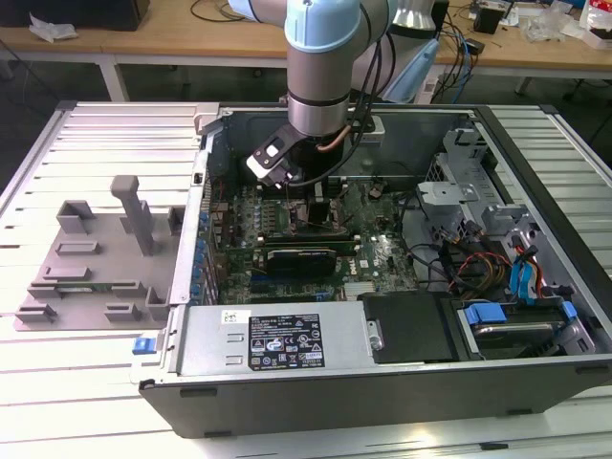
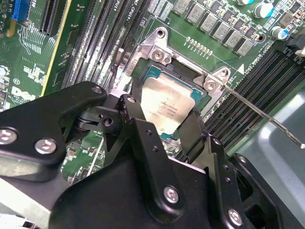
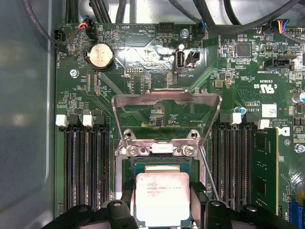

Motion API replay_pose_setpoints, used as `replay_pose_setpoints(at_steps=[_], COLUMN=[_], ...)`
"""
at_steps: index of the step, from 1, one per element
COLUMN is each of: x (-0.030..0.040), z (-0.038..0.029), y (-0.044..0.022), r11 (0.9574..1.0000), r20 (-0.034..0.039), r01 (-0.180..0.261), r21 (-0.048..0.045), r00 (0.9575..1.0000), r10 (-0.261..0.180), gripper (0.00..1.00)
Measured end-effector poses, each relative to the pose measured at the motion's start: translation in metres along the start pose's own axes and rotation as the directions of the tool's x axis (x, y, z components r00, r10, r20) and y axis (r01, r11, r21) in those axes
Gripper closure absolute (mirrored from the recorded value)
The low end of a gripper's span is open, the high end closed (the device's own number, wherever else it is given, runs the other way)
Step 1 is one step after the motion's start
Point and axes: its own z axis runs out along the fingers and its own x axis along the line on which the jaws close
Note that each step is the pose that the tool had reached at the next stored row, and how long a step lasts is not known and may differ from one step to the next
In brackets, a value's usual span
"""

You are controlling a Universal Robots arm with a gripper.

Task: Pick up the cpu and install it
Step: 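Place the cpu into insertion slot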

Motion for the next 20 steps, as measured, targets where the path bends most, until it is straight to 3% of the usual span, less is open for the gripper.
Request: replay_pose_setpoints(at_steps=[20], x=[0.0], z=[0.0015], y=[0.0007], r11=[1.0], r20=[-0.0008], r01=[0.0], r21=[0.0], r00=[1.0], r10=[0.0], gripper=[0.45])
